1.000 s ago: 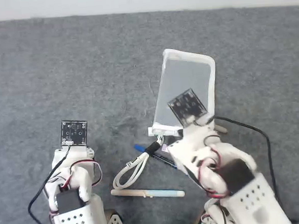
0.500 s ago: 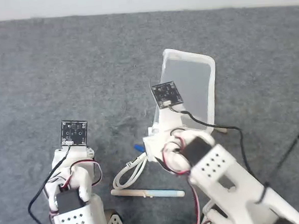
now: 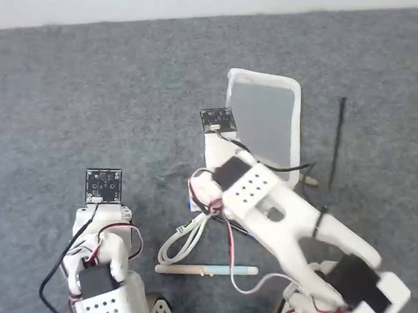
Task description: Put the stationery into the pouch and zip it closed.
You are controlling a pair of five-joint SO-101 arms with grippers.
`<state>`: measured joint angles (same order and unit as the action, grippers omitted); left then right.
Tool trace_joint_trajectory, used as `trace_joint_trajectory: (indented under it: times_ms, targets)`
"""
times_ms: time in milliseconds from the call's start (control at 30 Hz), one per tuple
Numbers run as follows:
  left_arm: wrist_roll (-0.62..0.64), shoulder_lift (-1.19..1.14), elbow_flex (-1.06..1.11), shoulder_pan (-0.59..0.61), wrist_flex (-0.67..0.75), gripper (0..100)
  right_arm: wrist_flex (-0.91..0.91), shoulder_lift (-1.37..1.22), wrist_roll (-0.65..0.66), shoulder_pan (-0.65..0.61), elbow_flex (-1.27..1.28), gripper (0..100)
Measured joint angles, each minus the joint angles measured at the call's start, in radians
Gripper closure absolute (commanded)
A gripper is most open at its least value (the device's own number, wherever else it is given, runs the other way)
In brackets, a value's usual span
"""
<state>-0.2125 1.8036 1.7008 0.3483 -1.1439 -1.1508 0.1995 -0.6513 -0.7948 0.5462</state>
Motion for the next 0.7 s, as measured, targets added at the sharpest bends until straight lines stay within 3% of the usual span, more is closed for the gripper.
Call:
trace_joint_trajectory:
  times_ms: [233,700]
  targets:
    - [0.000,0.000,0.000,0.000,0.000,99,0.063,-0.104,-0.089,-0.075,-0.008,80.1]
    - [0.000,0.000,0.000,0.000,0.000,99,0.098,-0.195,-0.143,-0.048,-0.009,82.5]
